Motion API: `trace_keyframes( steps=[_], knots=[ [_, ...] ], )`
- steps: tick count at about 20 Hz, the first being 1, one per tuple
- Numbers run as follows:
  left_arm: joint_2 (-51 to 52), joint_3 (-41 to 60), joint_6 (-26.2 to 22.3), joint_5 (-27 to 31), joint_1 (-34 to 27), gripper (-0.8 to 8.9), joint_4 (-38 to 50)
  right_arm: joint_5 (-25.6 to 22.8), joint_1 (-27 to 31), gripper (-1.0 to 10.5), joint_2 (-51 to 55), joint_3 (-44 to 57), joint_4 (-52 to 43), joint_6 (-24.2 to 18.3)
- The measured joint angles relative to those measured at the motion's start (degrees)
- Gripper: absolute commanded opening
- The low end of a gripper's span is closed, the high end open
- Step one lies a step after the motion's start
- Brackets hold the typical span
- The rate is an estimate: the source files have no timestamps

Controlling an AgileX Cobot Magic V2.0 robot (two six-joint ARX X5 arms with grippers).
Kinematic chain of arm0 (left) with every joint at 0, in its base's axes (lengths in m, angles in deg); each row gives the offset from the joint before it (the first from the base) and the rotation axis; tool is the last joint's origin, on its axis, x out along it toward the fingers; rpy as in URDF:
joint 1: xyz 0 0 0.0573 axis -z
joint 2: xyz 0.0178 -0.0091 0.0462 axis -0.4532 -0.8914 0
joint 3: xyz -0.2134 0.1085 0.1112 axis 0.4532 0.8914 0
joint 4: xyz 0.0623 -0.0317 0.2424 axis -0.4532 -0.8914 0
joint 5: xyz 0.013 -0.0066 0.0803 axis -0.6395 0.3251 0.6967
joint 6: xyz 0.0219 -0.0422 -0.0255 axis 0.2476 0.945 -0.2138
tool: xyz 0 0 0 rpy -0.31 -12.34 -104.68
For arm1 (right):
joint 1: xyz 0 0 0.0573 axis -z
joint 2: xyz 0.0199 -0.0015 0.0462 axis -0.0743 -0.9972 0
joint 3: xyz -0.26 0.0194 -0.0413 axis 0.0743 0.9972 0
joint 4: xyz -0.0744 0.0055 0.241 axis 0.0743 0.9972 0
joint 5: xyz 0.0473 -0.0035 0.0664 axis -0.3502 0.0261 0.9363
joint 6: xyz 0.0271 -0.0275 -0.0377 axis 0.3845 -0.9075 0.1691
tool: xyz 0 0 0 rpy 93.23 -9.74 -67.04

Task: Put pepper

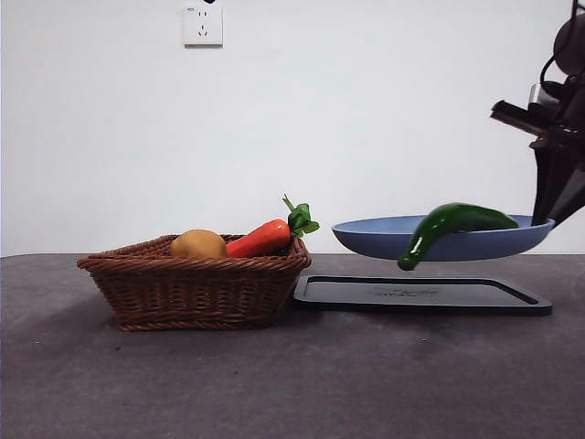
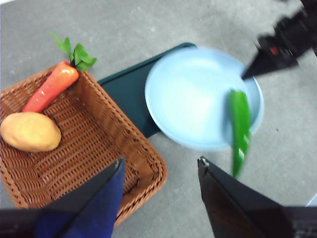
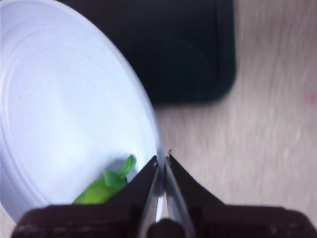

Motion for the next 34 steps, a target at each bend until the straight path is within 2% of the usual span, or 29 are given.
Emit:
trace_keyframes(
  steps=[8, 14, 18, 24, 27, 31, 34],
  knots=[
    [0.11, 0.00, 0.00, -0.13, 0.00, 2.62, -1.18, 1.40, 2.29, 0.0, -16.59, -16.61, -0.55, 1.57],
    [0.13, 0.00, 0.00, -0.11, 0.00, 2.62, -1.18, 1.84, 2.34, 0.0, -24.15, -18.03, -2.64, 1.64],
    [0.13, 0.00, 0.00, -0.09, 0.02, 2.62, -1.14, 1.79, 2.34, 0.2, -23.98, -18.05, -2.16, 0.96],
    [0.15, 0.00, 0.00, -0.07, 0.02, 2.62, -1.11, 1.81, 2.34, 2.1, -23.98, -18.05, -0.66, 0.28],
    [0.15, 0.00, 0.00, -0.07, 0.02, 2.62, -1.11, 1.62, 2.43, 2.4, -22.62, -18.05, 0.52, 0.26],
    [0.15, 0.00, -0.07, -0.04, 0.02, 2.62, -1.18, 1.64, 3.06, 2.3, -12.26, -18.05, 3.08, -0.92],
    [0.15, 0.00, -0.44, -0.04, 0.02, 2.58, -1.20, 1.79, 3.32, 2.3, -2.71, -18.05, 10.12, -4.87]
  ],
)
